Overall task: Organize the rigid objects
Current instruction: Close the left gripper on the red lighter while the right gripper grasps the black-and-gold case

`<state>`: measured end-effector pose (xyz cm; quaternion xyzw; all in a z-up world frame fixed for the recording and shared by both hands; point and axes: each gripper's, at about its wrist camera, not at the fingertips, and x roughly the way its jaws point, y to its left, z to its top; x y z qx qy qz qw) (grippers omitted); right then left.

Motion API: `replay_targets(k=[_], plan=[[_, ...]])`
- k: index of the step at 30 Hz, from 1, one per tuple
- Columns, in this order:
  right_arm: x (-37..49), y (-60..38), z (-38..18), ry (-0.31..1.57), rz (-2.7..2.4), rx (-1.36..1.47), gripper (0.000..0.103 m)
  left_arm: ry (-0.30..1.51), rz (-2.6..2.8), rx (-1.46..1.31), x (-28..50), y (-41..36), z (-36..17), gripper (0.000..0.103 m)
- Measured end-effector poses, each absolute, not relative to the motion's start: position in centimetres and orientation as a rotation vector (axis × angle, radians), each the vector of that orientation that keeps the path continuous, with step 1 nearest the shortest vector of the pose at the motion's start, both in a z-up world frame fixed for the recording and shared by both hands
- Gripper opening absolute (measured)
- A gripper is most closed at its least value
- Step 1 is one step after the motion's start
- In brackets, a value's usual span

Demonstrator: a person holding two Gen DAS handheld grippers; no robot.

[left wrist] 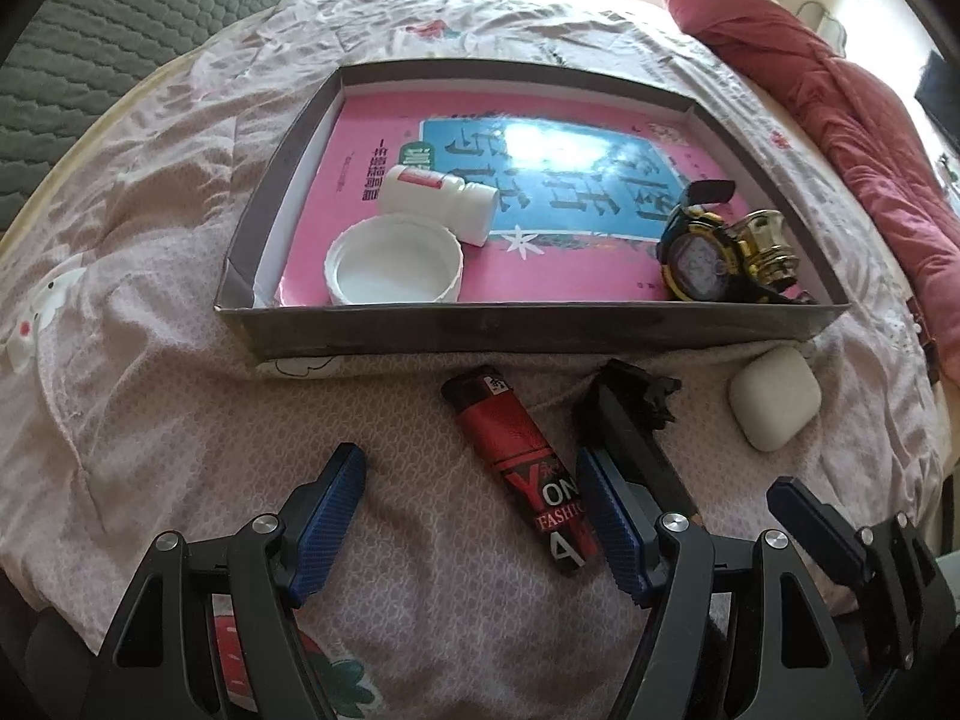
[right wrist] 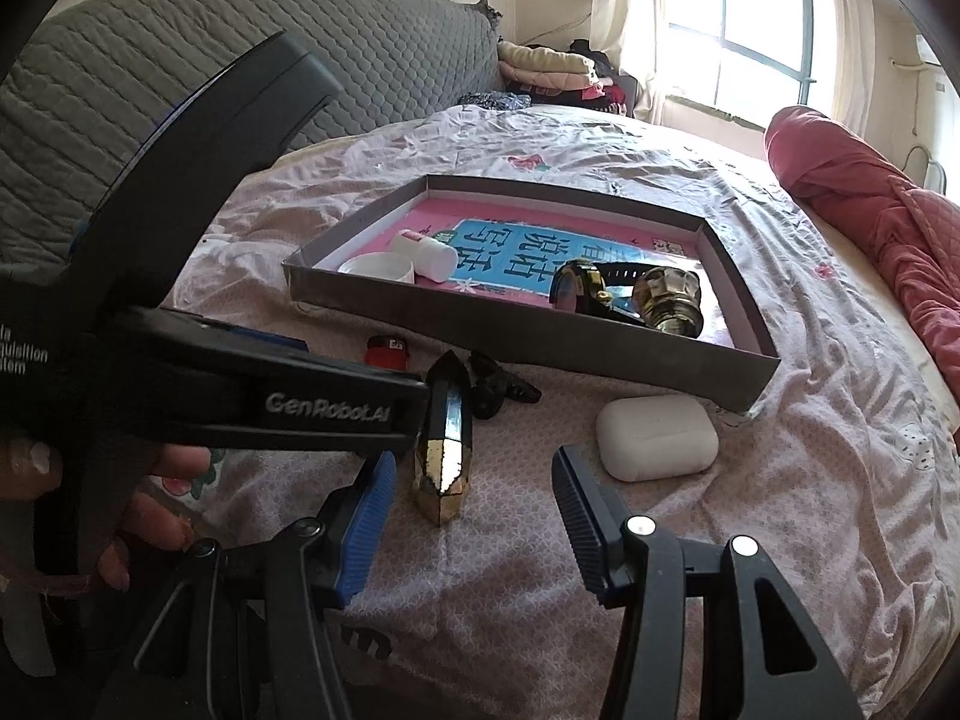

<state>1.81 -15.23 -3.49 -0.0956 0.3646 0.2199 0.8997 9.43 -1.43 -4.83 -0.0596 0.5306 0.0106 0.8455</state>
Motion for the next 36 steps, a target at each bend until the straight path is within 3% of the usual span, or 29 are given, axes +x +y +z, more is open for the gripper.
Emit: replay_targets(k=[36], plan=[[5.0, -14.7, -5.5, 0.819, 0.431, -0.146, 0.054, 1.181, 0.006, -0.075, 10.2, 0.2, -5.8, 0.078]])
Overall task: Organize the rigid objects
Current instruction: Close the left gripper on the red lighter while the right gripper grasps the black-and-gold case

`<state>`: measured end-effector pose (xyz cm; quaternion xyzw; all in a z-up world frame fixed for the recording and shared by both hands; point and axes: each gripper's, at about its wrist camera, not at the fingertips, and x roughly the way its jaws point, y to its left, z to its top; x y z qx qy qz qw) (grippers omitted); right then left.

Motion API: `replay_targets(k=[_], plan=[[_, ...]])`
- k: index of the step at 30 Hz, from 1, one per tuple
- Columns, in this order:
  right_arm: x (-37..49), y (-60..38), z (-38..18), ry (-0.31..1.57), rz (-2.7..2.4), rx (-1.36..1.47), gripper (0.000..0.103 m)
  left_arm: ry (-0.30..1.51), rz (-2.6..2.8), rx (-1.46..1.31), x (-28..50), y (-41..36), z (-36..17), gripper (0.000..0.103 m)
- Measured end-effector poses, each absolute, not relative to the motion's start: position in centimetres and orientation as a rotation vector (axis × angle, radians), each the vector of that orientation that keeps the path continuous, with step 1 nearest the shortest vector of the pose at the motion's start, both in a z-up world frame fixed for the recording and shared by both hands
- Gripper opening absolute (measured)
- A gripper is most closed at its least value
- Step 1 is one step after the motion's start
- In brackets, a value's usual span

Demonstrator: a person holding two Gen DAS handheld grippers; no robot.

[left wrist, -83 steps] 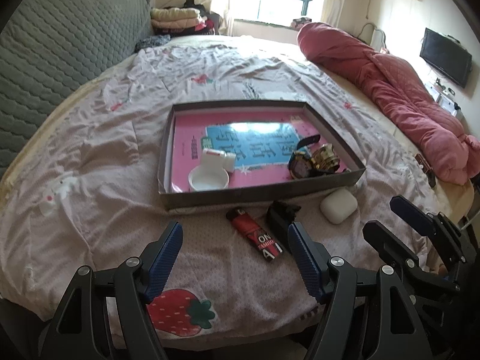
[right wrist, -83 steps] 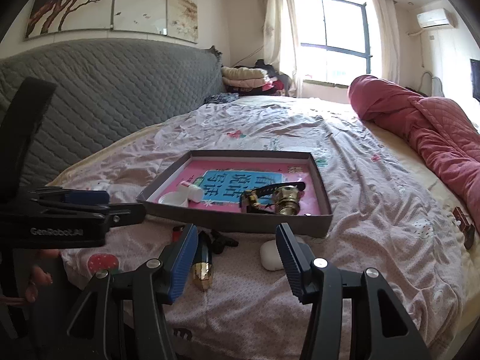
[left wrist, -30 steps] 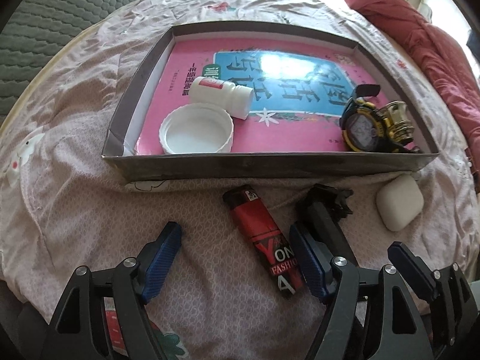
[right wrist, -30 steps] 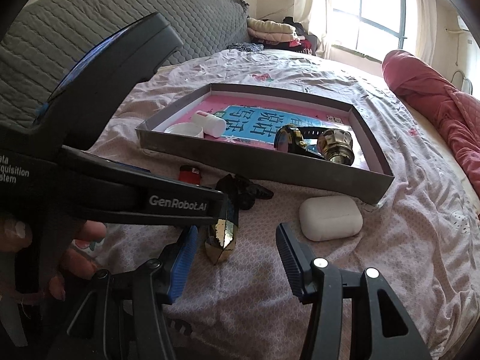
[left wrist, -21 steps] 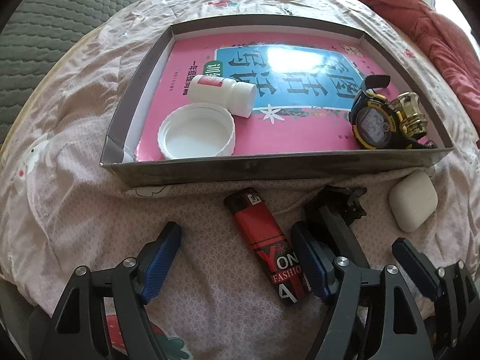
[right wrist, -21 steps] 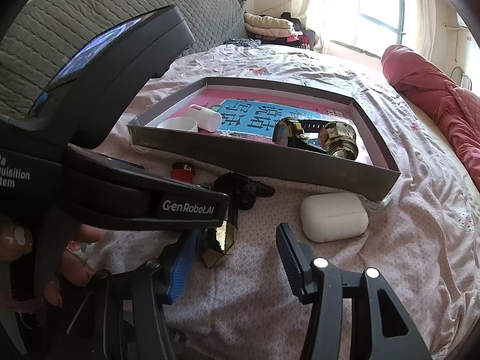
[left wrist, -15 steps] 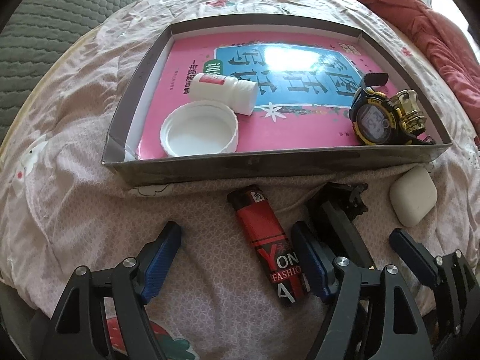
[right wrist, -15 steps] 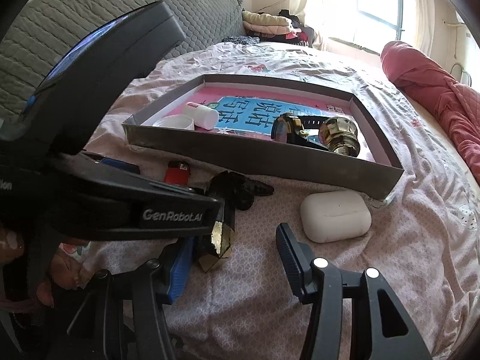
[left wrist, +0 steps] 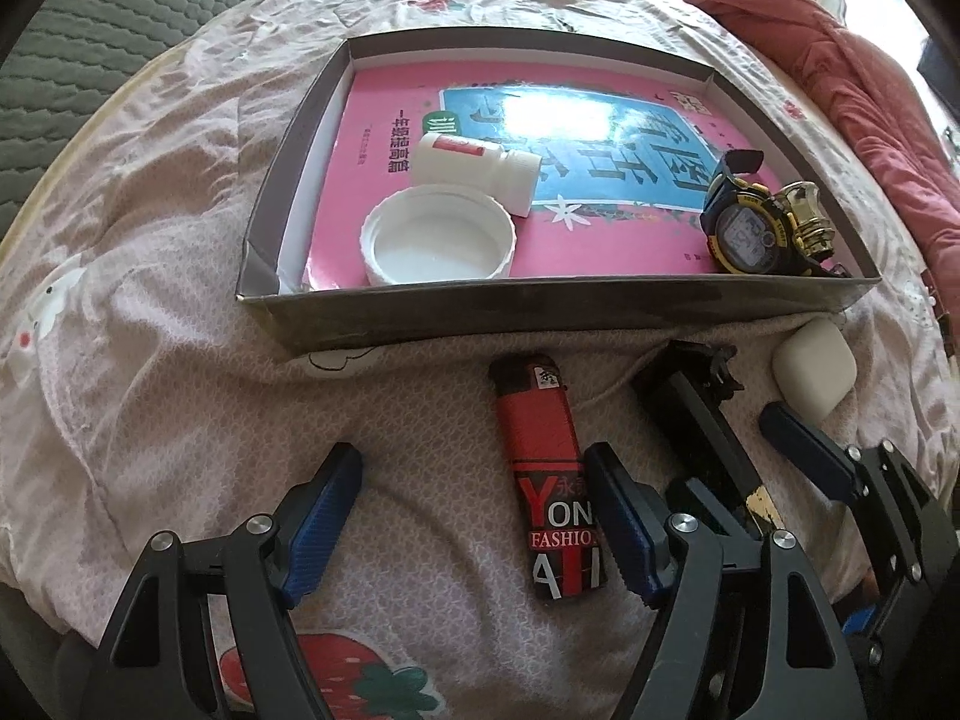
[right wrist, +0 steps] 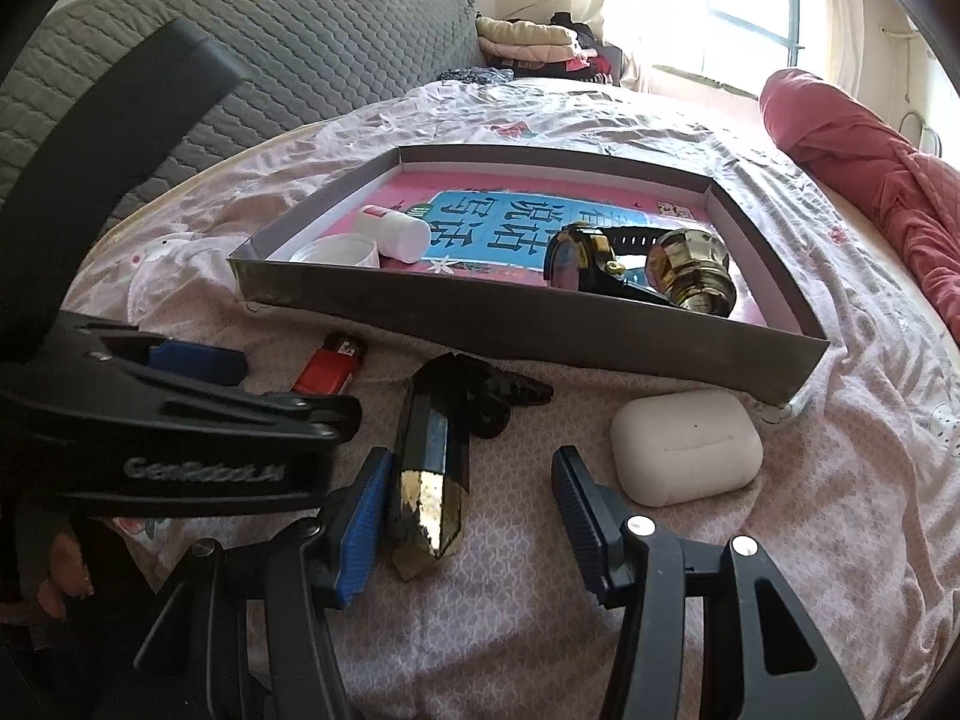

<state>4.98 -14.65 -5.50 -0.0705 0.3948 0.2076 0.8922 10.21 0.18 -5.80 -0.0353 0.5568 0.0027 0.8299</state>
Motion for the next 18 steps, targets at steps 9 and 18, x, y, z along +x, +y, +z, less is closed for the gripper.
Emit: replay_targets(k=[9, 18], plan=[[5.4, -14.15, -5.68, 0.824, 0.451, -0.151, 0.045, 1.173, 0.007, -0.064, 10.15, 0.05, -5.84, 0.077], [5.34, -14.61, -5.47, 0.828, 0.493, -0.121, 0.025, 1.166, 0.015, -0.073, 9.79, -0.3, -5.7, 0.068]])
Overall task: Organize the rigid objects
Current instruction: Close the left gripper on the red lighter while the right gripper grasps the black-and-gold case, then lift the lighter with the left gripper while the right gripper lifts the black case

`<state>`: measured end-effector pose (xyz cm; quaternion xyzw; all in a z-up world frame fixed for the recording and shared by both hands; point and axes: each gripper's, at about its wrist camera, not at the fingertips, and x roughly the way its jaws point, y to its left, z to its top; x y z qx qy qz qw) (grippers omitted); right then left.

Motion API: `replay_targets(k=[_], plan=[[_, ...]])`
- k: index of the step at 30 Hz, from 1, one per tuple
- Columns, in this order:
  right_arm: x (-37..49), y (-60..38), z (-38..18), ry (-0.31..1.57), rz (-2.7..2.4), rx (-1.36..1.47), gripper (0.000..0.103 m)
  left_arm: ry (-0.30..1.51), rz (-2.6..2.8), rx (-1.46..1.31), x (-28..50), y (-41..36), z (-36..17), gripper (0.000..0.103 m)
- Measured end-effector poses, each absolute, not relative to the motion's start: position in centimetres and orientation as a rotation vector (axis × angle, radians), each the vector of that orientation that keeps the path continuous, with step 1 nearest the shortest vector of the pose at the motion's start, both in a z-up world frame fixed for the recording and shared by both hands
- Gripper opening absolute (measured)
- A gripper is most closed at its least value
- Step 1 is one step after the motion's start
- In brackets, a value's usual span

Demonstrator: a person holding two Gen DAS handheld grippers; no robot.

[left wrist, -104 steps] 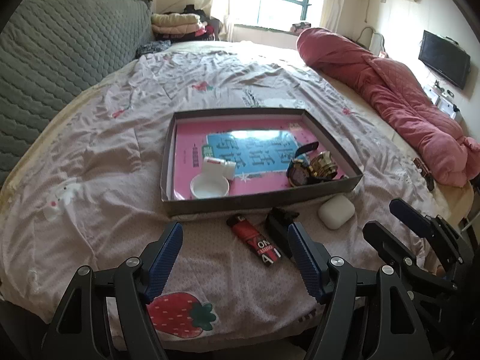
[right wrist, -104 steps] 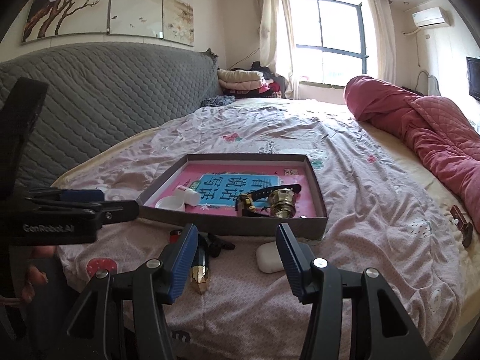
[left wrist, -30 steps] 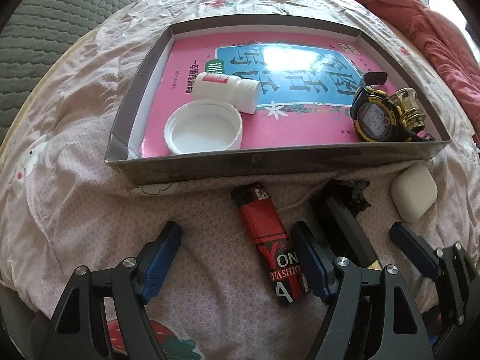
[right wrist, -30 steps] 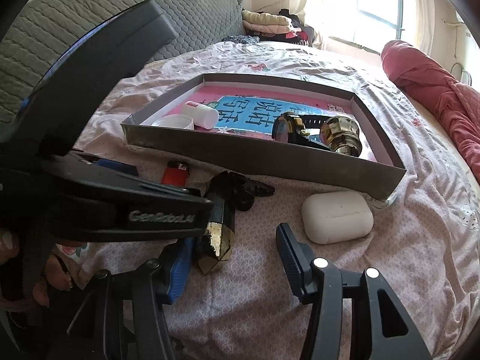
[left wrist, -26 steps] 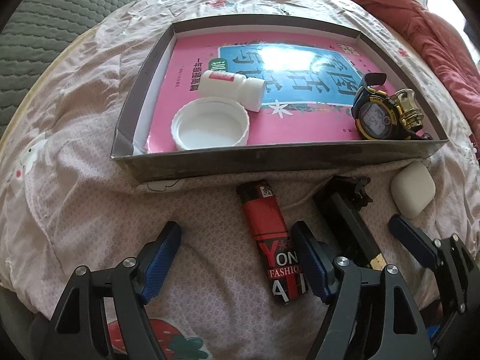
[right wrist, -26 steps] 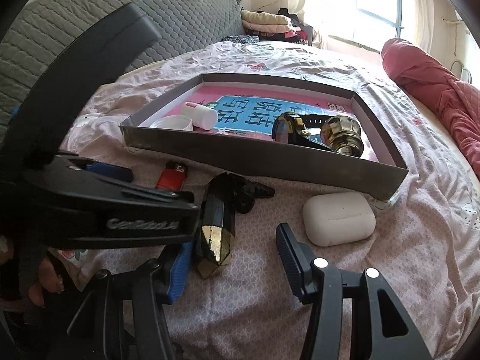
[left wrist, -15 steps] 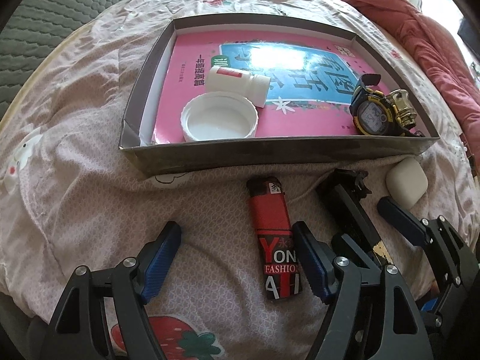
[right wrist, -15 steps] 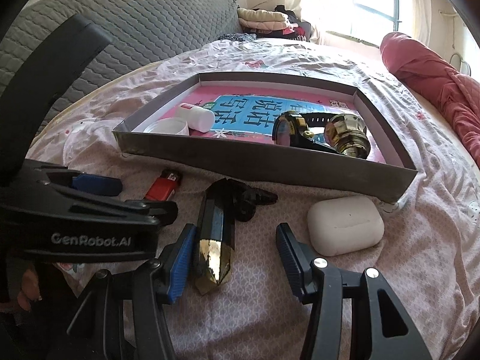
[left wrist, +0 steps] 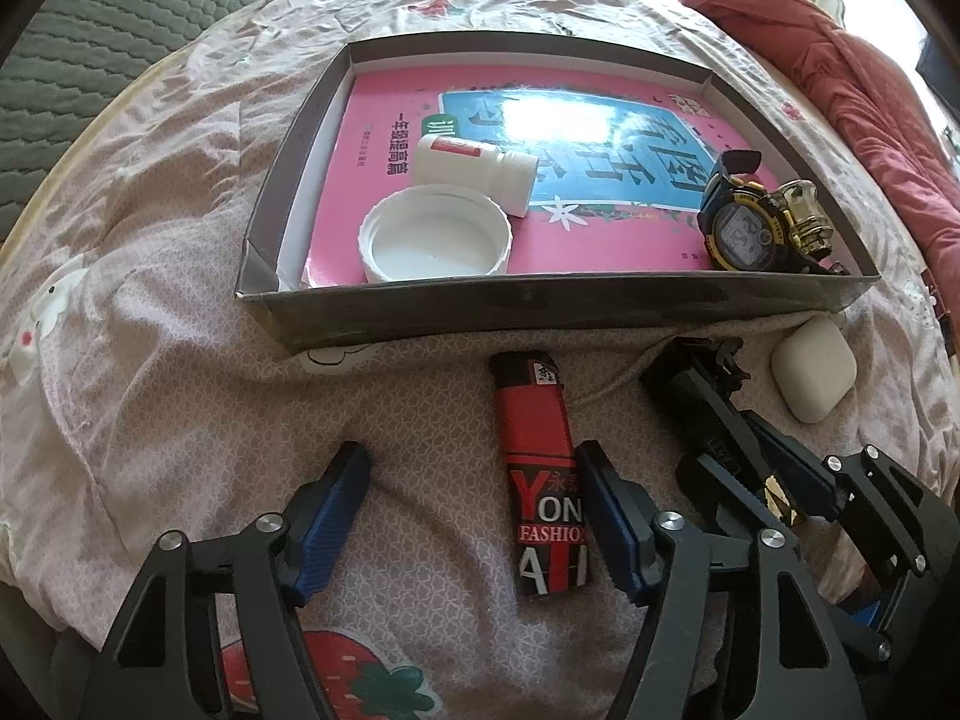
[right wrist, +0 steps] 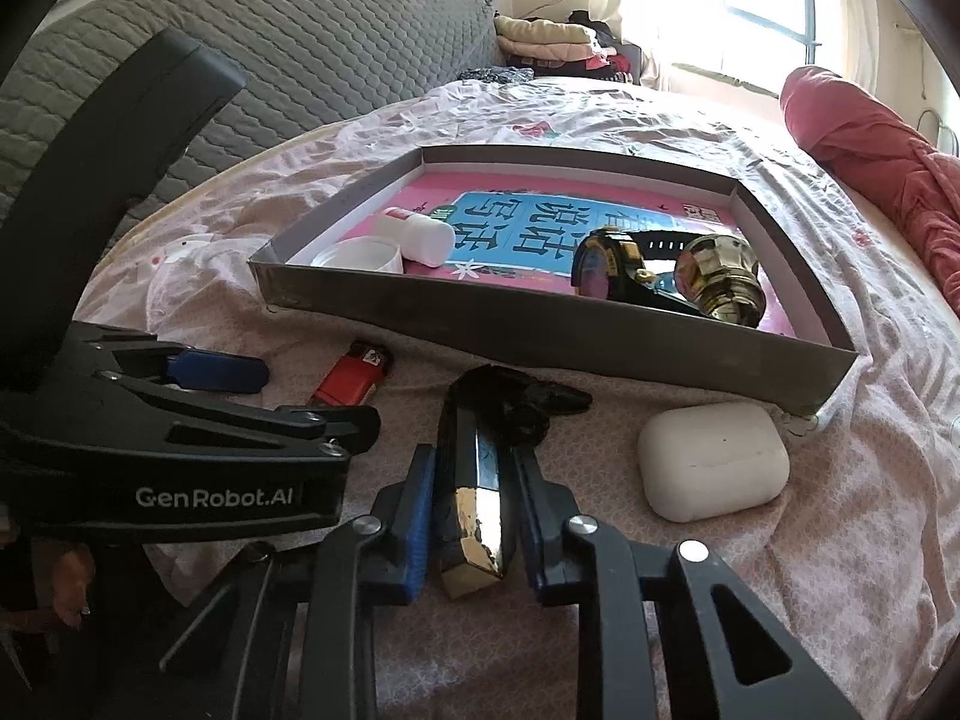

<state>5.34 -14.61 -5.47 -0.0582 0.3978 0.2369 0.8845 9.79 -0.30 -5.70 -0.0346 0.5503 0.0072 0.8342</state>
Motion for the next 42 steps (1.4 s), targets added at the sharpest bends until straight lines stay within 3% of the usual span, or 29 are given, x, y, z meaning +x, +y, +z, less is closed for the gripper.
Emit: replay_targets(k=[5, 14, 42], plan=[[5.5, -15.4, -5.4, 0.836, 0.492, -0.081, 0.025, 1.169, 0.003, -0.082, 9.6, -0.2, -5.4, 0.057], [5.5, -16.2, -5.3, 0.845, 0.51, -0.038, 0.025, 1.164, -0.028, -0.168, 9.1, 2.0, -5.1, 0.023], [3.9, -17.1, -4.1, 0.806, 0.568, -0.008, 0.025, 1.11, -0.087, -0.2, 5.8, 2.1, -3.0, 0.023]])
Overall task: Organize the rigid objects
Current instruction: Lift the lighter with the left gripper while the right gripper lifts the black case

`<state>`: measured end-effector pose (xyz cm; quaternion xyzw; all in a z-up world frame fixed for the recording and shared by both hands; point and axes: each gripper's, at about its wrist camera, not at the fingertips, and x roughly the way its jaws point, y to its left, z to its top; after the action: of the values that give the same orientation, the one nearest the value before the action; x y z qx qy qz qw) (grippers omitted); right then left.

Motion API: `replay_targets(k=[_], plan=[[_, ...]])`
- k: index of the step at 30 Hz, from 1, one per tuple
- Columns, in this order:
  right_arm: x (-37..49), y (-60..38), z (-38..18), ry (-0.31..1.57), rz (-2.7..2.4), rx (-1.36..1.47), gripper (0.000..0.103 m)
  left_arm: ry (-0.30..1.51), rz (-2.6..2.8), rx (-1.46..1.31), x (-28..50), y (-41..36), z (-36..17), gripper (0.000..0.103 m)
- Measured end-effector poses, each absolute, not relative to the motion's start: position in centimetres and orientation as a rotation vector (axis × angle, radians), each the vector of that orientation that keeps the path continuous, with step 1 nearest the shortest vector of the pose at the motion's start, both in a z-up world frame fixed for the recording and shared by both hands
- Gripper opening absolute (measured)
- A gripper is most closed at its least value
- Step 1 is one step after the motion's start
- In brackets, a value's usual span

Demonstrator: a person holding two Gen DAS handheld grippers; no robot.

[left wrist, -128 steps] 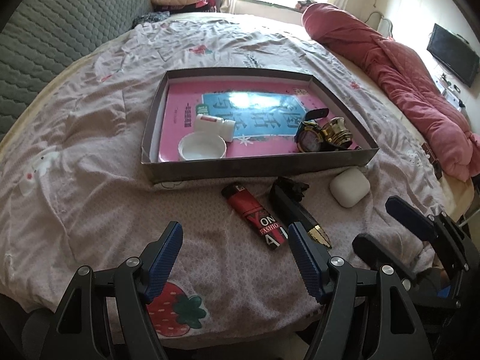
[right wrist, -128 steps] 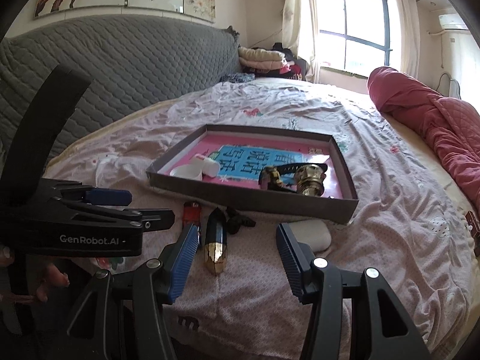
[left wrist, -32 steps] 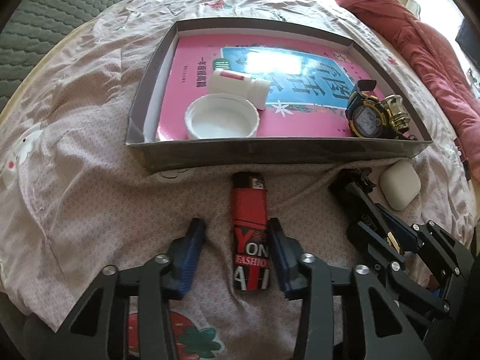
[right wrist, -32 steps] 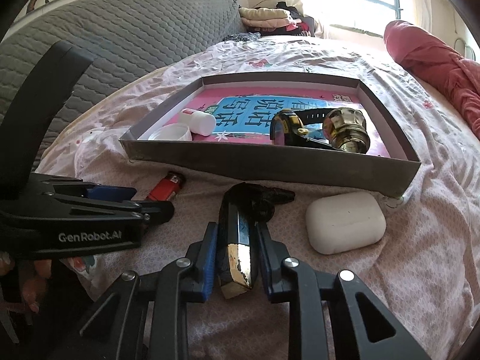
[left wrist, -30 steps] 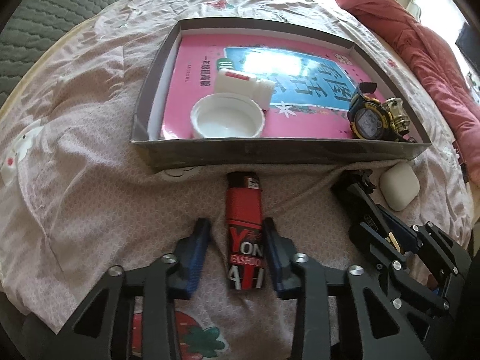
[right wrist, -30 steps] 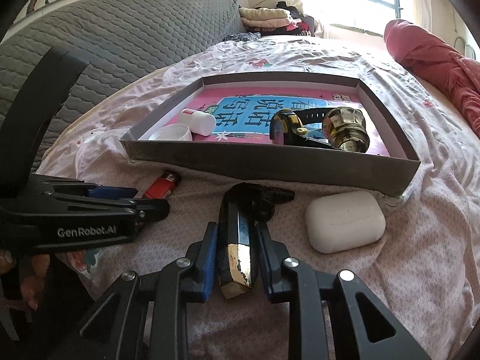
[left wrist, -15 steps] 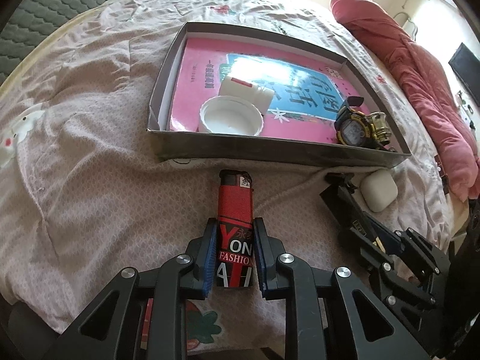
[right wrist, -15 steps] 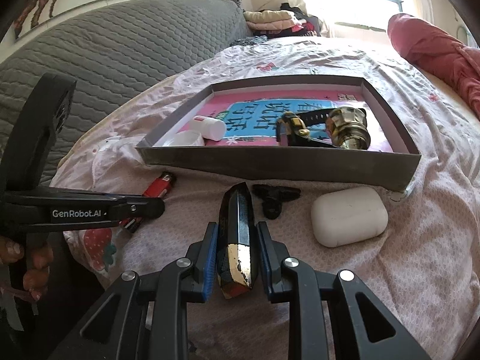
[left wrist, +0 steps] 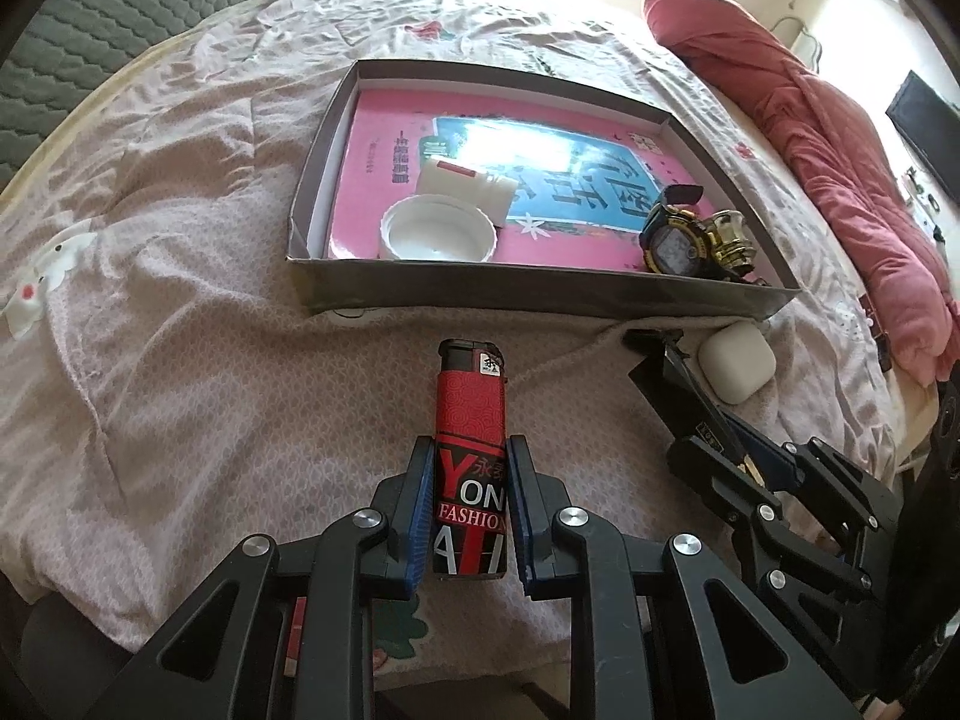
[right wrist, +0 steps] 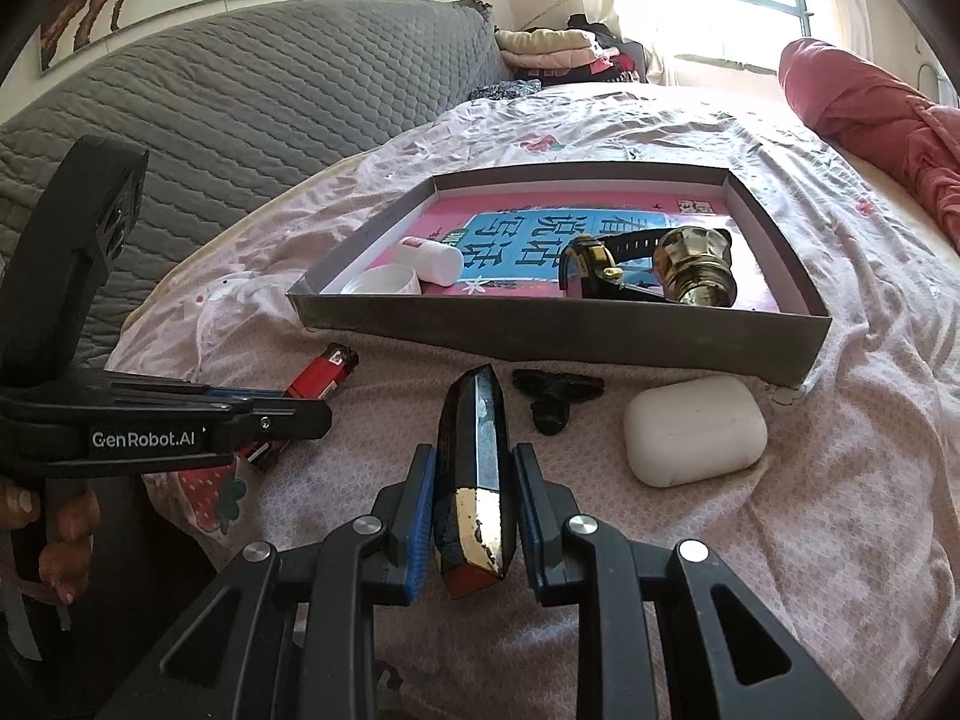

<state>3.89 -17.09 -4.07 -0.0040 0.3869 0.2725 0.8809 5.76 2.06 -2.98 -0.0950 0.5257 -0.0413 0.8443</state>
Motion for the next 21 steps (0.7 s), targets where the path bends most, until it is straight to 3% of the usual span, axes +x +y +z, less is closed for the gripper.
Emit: replay_targets(k=[21], plan=[[1.9, -18.5, -1.4, 0.717, 0.541, 0.008, 0.025, 1.047, -0.105, -0.145, 3.8, 0.8, 0.0, 0.023]])
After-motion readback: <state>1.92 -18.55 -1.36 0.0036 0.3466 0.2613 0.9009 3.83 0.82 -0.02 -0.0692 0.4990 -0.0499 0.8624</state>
